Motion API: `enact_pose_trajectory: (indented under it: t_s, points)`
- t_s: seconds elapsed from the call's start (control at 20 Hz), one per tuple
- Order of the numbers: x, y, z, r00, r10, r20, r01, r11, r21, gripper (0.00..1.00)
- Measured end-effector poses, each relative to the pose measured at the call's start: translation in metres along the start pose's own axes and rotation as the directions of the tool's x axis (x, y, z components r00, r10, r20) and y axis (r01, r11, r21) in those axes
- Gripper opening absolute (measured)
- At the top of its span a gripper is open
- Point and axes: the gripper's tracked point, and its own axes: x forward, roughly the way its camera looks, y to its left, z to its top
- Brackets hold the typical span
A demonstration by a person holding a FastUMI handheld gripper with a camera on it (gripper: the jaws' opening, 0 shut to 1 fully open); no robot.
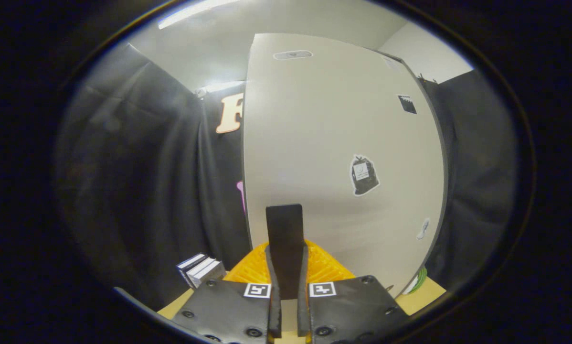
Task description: Open the shoe cabinet door, grab the shoes and put them into the shoe cabinet, then close the shoe cabinet door.
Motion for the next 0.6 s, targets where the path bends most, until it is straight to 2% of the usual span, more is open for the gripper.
enact_pose_trajectory:
  t_s: [0.3,0.6]
  points:
    - [-0.059,-0.023,0.002,0.991,0.128,-0.045,-0.129,0.992,-0.010,0.15]
    - [-0.122,-0.074,0.007,0.978,0.199,-0.063,-0.199,0.980,0.015,0.15]
